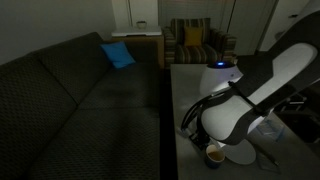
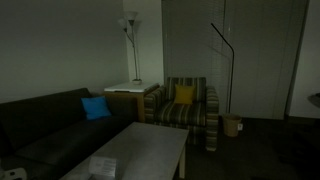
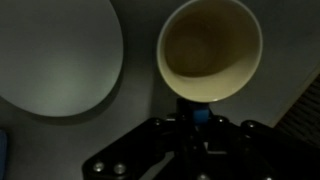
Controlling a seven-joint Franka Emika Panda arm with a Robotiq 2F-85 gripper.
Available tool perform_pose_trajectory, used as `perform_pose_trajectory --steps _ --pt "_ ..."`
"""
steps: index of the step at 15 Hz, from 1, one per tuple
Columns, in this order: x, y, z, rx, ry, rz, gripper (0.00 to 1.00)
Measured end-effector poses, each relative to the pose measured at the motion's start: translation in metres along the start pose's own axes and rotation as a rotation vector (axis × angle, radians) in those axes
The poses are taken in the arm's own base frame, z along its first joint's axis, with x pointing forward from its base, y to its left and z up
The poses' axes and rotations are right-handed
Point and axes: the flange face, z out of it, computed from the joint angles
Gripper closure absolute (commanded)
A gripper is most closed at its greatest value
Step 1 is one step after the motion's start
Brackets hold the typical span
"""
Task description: Take the blue cup and place it on the white plate then take the spoon and put it in the blue cup then remove the spoon from the blue cup and place it on the table
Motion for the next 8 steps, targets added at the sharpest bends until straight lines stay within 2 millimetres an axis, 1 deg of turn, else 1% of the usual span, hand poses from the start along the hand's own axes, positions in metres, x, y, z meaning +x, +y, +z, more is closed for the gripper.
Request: perform_pose_trajectory --steps 4,8 --pt "0.008 0.007 -0.012 -0.03 0.018 0.006 0.97" --pt "0.016 0.02 -0.038 -0.057 0.032 0.02 0.97"
